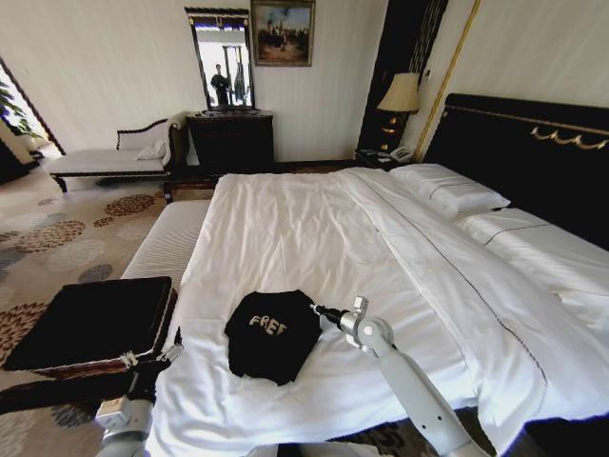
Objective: Fold the clothes on the bed and place them into the basket.
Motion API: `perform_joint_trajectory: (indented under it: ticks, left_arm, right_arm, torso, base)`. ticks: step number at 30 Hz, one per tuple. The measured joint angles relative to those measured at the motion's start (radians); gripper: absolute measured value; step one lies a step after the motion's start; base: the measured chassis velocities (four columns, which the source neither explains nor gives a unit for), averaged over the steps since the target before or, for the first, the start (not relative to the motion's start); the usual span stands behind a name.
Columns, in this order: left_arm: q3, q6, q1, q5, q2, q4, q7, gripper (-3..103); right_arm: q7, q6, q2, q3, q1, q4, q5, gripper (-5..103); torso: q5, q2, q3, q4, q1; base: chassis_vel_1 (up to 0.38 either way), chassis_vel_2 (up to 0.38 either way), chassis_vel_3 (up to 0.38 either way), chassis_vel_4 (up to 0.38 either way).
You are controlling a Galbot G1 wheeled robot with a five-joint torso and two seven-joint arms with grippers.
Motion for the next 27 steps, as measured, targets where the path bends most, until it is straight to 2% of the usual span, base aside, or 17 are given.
perform_joint_trajectory:
  ticks: [2, 3, 6, 7, 12, 13, 15, 20, 27]
  left_arm:
    - [0.031, 0.029, -0.028, -0.048, 0.043, 0.012, 0.000, 99]
    - [0.031, 0.029, -0.028, -0.048, 0.043, 0.012, 0.000, 99]
    - [0.121, 0.109, -0.107, -0.169, 0.121, 0.040, -0.013, 99]
    - [0.121, 0.109, -0.107, -0.169, 0.121, 0.040, -0.013, 99]
    - [0.253, 0.179, -0.271, -0.292, 0.200, 0.113, -0.045, 99]
    - [0.253, 0.179, -0.271, -0.292, 0.200, 0.113, -0.045, 99]
    - [0.306, 0.204, -0.355, -0.357, 0.225, 0.162, -0.061, 99]
    - [0.376, 0.228, -0.458, -0.448, 0.256, 0.252, -0.067, 98]
    - [0.441, 0.237, -0.574, -0.520, 0.259, 0.339, -0.062, 97]
  right_arm:
    - [0.000, 0.001, -0.008, 0.008, -0.008, 0.010, -0.006, 2]
    - [0.000, 0.001, -0.008, 0.008, -0.008, 0.010, -0.006, 2]
    - [0.000, 0.003, -0.015, 0.013, -0.019, 0.021, -0.020, 2]
    - [0.000, 0.003, -0.015, 0.013, -0.019, 0.021, -0.020, 2]
    - [-0.001, 0.004, -0.013, 0.009, -0.015, 0.025, -0.033, 2]
    - [-0.001, 0.004, -0.013, 0.009, -0.015, 0.025, -0.033, 2]
    - [-0.001, 0.004, -0.009, 0.003, -0.009, 0.026, -0.039, 2]
    - [0.002, 0.004, -0.008, -0.009, -0.006, 0.029, -0.047, 2]
    - [0.006, 0.003, -0.014, -0.017, 0.002, 0.025, -0.047, 2]
  torso:
    - [0.0001, 0.000, 0.000, -0.0002, 0.000]
    - [0.0001, 0.000, 0.000, -0.0002, 0.000]
    - [0.0000, 0.000, 0.000, -0.0002, 0.000]
    - [0.0000, 0.000, 0.000, -0.0002, 0.000]
    - [-0.0001, 0.000, 0.000, -0.0004, 0.000]
    - [-0.0001, 0.000, 0.000, -0.0004, 0.000]
    - [-0.0001, 0.000, 0.000, -0.0002, 0.000]
    - [0.0000, 0.000, 0.000, -0.0001, 0.000]
    - [0.0001, 0.000, 0.000, 0.0000, 0.000]
  base:
    - [0.000, 0.000, 0.000, 0.000]
    - [0.000, 0.000, 0.000, 0.000]
    - [0.000, 0.000, 0.000, 0.000]
    - [0.000, 0.000, 0.000, 0.000]
    - [0.000, 0.000, 0.000, 0.000]
    - [0.000, 0.000, 0.000, 0.000]
    - [0.000, 0.000, 0.000, 0.000]
    - [0.000, 0.000, 0.000, 0.000]
    - [0.000, 0.000, 0.000, 0.000]
